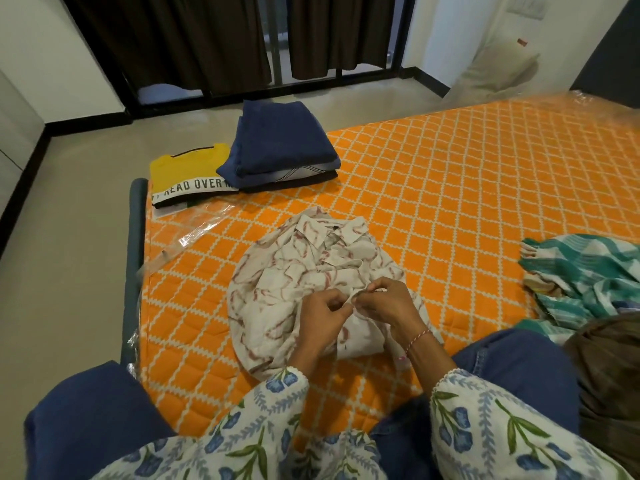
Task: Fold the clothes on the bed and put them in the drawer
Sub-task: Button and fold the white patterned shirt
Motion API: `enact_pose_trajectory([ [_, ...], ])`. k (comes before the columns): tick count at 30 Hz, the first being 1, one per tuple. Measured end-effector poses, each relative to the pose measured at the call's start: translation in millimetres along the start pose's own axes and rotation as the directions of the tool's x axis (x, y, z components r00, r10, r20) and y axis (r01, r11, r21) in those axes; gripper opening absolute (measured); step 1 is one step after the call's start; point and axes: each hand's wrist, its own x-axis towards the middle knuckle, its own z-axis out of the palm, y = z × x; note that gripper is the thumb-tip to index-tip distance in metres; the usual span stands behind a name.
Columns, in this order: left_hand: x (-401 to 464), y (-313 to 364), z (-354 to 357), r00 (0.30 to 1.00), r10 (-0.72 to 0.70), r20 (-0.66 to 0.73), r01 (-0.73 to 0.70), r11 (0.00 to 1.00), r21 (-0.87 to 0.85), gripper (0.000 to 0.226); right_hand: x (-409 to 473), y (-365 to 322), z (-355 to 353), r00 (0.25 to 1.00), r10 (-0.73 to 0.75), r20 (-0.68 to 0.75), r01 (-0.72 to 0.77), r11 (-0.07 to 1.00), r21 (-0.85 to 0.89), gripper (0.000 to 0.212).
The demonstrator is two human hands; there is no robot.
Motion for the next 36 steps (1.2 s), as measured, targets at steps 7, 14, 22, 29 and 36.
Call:
enact_pose_trajectory([
  [7, 8, 4, -5, 0.98, 0.065, 0.189, -0.084, 0.992, 0.096, 0.017, 1, -5, -6, 0.997, 0.071, -0.009, -0.071, 0.997, 0.014, 0.035],
  [14, -2, 8, 3, 0.989, 0.117, -0.09, -0.067, 0.899, 0.433, 0.028, 0, 1, 12, 0.989, 0.023, -0.147, -0.016, 0.999, 0.046, 0.037],
  [22, 2, -2, -2, 0.995, 0.093, -0.047, -0.082, 0.976, 0.203, 0.035, -1, -1, 11, 0.995, 0.038, -0.092, -0.036, 0.999, 0.018, 0.034],
  [29, 6, -4, -6, 0.989, -0.106, 0.099, 0.125, 0.969, -0.211, 0.024, -2, -1, 5, 0.998, -0.07, -0.005, 0.07, 0.997, -0.019, 0.034],
  [36, 8, -2, -20, 0.867, -0.301, 0.396, 0.472, 0.749, -0.465, 0.022, -3, -2, 1, 0.988, -0.099, 0.118, 0.092, 0.994, 0.066, 0.038],
])
